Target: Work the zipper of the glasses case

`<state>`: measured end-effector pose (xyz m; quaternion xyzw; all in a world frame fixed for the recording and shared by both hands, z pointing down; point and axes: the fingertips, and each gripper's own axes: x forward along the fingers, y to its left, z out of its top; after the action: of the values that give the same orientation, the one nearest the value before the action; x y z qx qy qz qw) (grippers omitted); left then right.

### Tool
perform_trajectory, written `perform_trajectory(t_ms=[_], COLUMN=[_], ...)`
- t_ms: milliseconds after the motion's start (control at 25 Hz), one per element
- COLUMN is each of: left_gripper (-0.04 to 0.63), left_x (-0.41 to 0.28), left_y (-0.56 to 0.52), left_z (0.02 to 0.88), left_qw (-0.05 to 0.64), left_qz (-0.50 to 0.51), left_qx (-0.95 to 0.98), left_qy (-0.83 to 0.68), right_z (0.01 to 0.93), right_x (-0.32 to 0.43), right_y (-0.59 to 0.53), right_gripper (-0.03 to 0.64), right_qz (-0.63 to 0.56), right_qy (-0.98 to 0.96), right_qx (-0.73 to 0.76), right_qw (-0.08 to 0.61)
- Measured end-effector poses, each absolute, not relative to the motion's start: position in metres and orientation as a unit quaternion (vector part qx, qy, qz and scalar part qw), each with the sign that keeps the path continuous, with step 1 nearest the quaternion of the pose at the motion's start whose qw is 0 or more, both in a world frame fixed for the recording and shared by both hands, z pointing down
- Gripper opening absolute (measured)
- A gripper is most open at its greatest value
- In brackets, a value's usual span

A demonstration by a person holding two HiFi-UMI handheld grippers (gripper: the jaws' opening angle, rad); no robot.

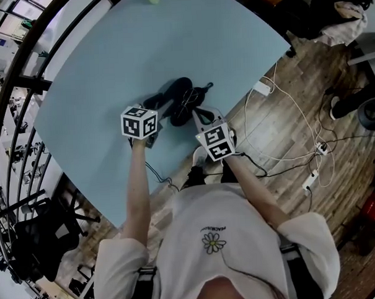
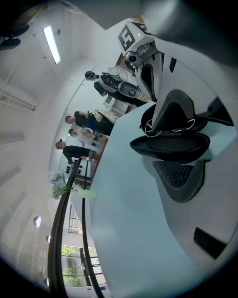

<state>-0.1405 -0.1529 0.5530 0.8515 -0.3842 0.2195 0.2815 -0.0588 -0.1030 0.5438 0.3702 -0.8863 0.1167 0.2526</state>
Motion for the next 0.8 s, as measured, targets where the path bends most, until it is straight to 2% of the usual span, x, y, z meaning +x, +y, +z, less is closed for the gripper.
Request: perform_trajectory(t_ms=[240, 600, 800], left_gripper=[0.213, 0.202, 0.198], left_x=[-0.117, -0.065, -0.047], left_y=[-0.128, -0.077, -0.066], left_z=[0.519, 0.518, 0.533], left_qw=[0.241, 0.247, 0.234], left_qz=[0.207, 0.207, 0.248], left_qx=[0.874, 0.895, 0.897], left_qy=[-0.368, -0.306, -0.282], right_z=[0.543, 0.553, 0.562], right_x=[-0.059, -0.051, -0.028], right_y=[-0.104, -0.097, -0.096], right_gripper=[0.008, 0.008, 0.008], right_qz=[0.119, 0.142, 0.098], right_qy=[-0.887, -0.883, -0.878], right_qx=[0.369, 0.373, 0.366], right_qw=[0.249, 0.247, 0.292])
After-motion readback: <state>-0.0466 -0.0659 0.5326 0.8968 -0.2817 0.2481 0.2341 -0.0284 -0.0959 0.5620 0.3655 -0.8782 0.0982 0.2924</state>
